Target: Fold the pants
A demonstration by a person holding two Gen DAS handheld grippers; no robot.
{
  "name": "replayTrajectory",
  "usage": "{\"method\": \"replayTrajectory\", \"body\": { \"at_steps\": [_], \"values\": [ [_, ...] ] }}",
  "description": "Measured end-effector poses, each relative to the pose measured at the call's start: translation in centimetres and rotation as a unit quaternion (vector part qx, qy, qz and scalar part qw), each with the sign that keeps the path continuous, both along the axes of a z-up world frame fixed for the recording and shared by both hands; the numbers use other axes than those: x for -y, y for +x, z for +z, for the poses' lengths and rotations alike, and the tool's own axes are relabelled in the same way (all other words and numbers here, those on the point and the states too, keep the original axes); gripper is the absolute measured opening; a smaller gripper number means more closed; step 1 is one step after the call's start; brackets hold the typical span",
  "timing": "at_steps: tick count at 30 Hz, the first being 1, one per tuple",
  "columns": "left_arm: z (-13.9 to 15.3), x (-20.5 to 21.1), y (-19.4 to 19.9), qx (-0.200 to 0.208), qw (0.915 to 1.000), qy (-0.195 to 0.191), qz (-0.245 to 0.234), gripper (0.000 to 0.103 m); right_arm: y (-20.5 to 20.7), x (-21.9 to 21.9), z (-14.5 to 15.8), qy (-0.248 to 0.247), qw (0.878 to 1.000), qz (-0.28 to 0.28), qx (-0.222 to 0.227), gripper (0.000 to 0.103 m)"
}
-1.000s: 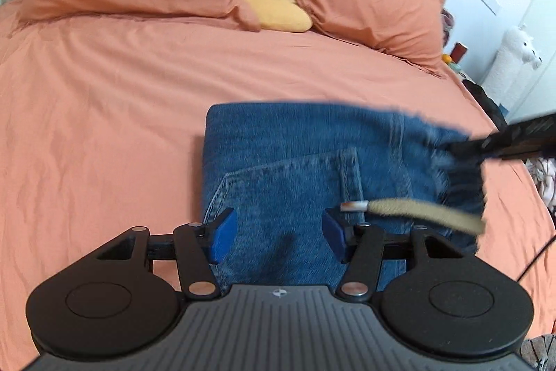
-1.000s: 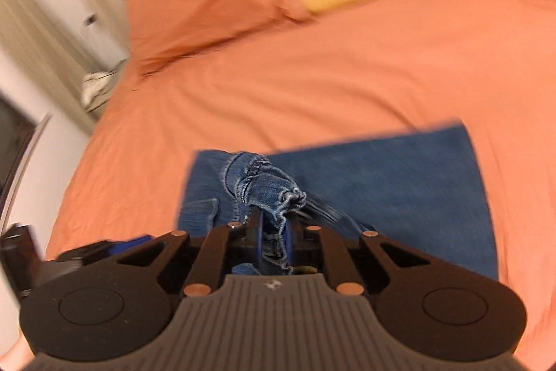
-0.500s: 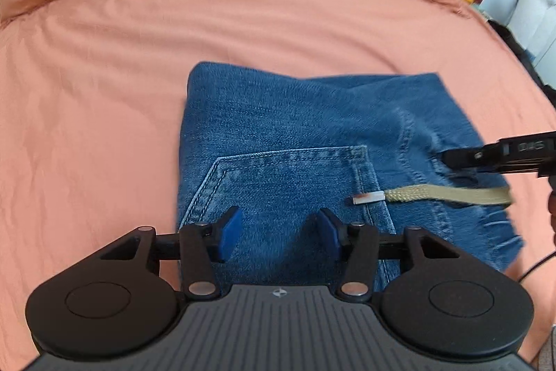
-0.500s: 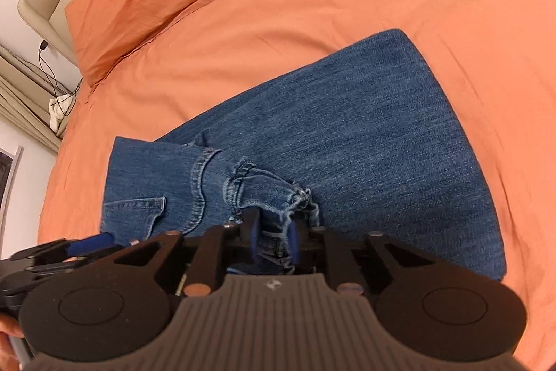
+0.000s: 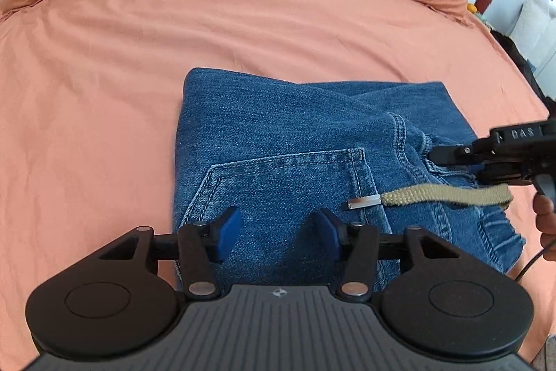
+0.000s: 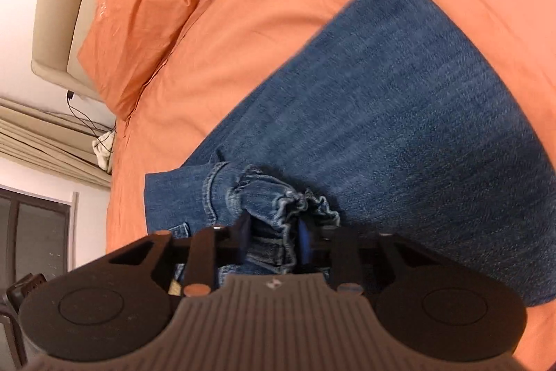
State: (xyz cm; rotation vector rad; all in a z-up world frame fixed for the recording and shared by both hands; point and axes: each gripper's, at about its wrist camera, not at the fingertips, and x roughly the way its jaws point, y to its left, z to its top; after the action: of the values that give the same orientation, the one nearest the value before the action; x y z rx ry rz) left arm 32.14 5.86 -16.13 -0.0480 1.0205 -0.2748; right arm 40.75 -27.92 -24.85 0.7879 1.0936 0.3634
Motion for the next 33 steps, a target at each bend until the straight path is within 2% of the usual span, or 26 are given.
{"method": "replayTrajectory", "body": {
  "at_steps": [3,8,13,17,21,28,33],
  "values": [
    [1.0,-0.4,-0.6,0.015,0.9998,-0.013,0.003,0.059,-0.9,-2.0,4.1,-0.08,0.993,0.04,0.07,0.013],
    [3.3,-1.7,-1.4,0.053,0.9982,-0.021,0.017,0.059,-1.3,-4.6,11.5,-0.109,0.983,0.08,0.126,0.013],
    [5.4,-3.3,-1.8,0.085,0.9941,-0.05,0.046,0.059,-0.9,-7.8,19.1,-0.153,0.962,0.129,0.188,0.013],
    [5.9,-3.8,-1.3,0.088,0.993,-0.062,0.049,0.059,0.3,-7.3,22.0,-0.184,0.955,0.123,0.2,0.012],
    [5.1,-3.2,-0.3,0.082,0.9944,-0.059,0.033,0.059,1.8,-3.8,20.3,-0.216,0.958,0.089,0.166,0.012],
    [2.6,-1.3,1.9,0.068,0.9956,-0.064,0.012,0.053,4.3,3.8,11.5,-0.24,0.967,0.029,0.078,0.011],
    [1.8,0.1,4.3,0.077,0.9953,-0.059,0.006,0.051,5.7,6.1,6.5,-0.261,0.964,0.012,0.045,0.01]
  ]
}}
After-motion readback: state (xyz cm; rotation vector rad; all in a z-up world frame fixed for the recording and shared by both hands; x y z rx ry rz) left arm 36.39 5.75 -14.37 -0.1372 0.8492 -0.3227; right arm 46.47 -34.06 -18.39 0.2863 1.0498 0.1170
